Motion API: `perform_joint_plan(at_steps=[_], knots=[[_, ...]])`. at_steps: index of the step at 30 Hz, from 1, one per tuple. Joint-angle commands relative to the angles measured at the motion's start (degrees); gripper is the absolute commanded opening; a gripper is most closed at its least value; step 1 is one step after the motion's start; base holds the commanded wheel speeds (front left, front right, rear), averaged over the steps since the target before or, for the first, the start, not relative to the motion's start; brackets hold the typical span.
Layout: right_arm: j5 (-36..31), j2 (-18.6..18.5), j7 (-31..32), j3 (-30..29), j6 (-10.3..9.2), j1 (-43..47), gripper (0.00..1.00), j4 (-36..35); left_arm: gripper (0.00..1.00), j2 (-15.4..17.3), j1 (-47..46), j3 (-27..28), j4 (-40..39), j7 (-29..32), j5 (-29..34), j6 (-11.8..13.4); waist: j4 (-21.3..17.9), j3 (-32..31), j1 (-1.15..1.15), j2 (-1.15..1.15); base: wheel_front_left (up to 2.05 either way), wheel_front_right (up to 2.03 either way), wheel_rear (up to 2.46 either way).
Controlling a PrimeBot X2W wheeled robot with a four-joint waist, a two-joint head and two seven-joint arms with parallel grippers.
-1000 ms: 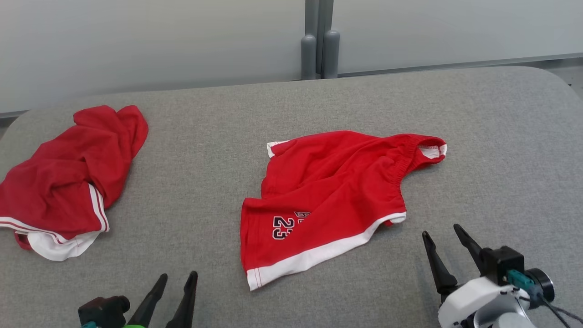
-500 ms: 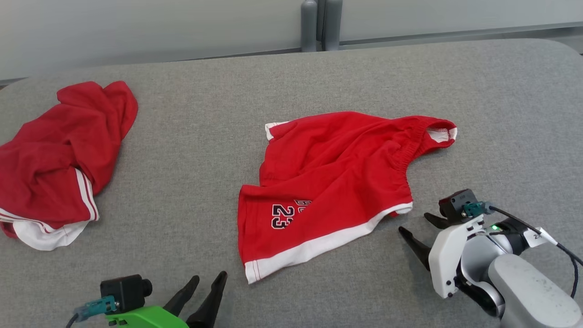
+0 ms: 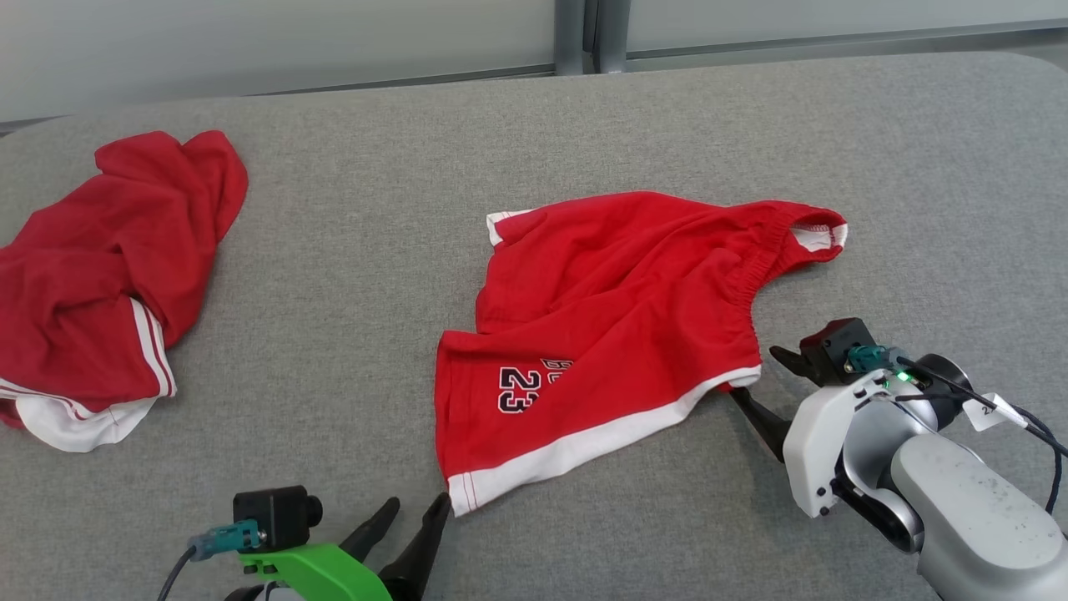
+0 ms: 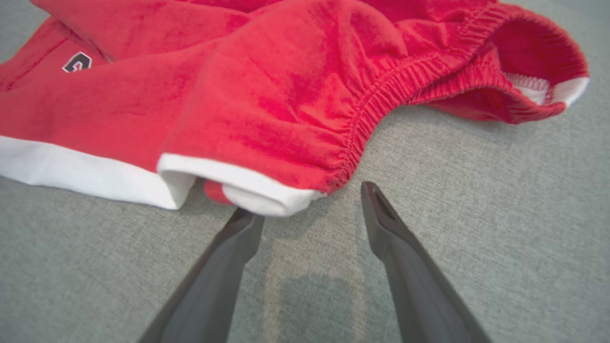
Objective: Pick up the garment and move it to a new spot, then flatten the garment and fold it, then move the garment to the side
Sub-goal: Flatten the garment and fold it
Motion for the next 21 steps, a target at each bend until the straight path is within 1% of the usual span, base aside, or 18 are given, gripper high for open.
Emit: perform_joint_plan(at_steps=[1,7,13,16,19,21], knots=[[-0.42,-0.37,-0.55,0.2,-0.04,-0.52,1.0,0.23,1.0,0.05,-0.51,-0.24,0.06,0.27,0.27,-0.29,-0.07,-0.02,0.0,0.46,0.0,0.0,0.0],[-0.84,-0.91,-1.42,2.12,-0.04,-2.06,1.0,0.23,1.0,0.54,-0.3,-1.05,-0.88,1.93,-0.08,-0.03,-0.29,0.37,0.0,0.46,0.0,0.0,0.0],[-1.37,-0.97,-1.52,3.42,-0.04,-4.11,1.0,0.56,1.0,0.38,-2.77,-2.04,1.03,2.92,0.87,0.21,-0.17,2.17,0.0,0.46,0.0,0.0,0.0],[-1.44,-0.47,-1.48,4.09,-0.03,-5.15,1.0,1.14,1.0,0.08,-4.53,-2.53,2.59,2.81,1.49,-0.14,-0.11,3.13,0.0,0.46,0.0,0.0,0.0],[-1.36,-0.24,-1.81,4.66,-0.04,-5.97,1.0,1.79,1.0,-0.75,-5.48,-3.12,3.13,2.94,0.48,-0.82,-0.08,3.76,0.0,0.46,0.0,0.0,0.0],[-1.17,0.0,-2.05,5.03,-0.03,-6.33,1.0,2.24,1.0,-0.71,-5.71,-3.36,3.04,3.07,0.32,-1.11,-0.02,4.08,0.0,0.46,0.0,0.0,0.0]])
